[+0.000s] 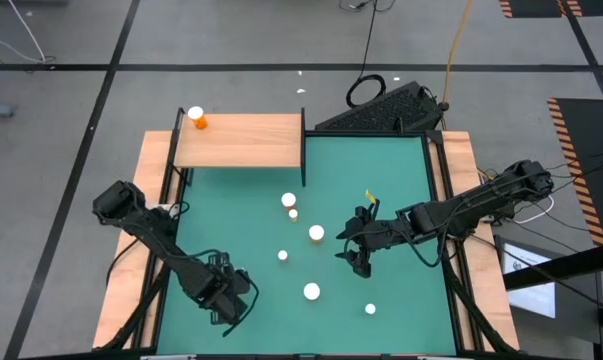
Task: Pick and place medicine bottles onto shelf by color
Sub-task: Put the big orange pill bottle on the shelf aligned with the other big orange pill bottle
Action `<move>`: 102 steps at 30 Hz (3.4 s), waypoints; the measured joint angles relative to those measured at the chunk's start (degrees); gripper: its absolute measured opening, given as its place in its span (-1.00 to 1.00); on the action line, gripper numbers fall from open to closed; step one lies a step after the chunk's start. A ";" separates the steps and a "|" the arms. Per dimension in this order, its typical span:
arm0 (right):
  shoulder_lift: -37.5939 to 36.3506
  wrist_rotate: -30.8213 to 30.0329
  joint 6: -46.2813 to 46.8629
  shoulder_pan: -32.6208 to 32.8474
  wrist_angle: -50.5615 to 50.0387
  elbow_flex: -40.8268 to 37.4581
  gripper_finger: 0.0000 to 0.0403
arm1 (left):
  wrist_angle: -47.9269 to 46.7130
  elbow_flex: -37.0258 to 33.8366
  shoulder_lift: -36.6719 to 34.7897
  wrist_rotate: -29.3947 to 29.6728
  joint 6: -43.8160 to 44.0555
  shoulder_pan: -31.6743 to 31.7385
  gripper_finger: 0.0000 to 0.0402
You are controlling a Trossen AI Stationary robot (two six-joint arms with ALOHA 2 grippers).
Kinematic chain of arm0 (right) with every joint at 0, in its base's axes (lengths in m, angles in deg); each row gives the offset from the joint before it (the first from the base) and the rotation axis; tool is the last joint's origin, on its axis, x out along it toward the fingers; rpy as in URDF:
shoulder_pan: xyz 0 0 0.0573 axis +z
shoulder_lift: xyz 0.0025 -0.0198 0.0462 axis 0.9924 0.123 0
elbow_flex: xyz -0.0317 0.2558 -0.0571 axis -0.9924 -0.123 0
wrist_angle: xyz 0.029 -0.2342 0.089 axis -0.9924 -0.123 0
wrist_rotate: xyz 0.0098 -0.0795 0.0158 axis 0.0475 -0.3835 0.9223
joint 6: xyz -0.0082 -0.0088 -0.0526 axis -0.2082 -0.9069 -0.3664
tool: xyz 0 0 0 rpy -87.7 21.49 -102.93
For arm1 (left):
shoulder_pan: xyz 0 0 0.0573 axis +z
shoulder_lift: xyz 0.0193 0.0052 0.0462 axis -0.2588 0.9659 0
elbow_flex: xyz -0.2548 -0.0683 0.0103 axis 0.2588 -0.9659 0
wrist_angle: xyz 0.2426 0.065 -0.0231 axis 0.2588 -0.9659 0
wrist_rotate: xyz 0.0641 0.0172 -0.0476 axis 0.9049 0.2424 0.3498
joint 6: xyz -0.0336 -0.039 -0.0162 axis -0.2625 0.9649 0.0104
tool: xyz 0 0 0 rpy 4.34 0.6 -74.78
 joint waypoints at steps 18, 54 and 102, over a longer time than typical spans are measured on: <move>0.00 -1.38 -0.11 0.02 -0.10 0.00 0.19 | -0.87 0.02 -2.67 -1.18 -6.12 5.27 0.09; 0.00 -1.38 -1.44 0.02 -0.10 0.00 0.19 | -28.27 3.33 -29.11 4.44 -21.99 41.78 0.05; 0.00 -1.14 -2.52 0.02 -0.10 0.00 0.19 | -29.88 17.64 -17.56 7.74 -48.05 94.28 0.13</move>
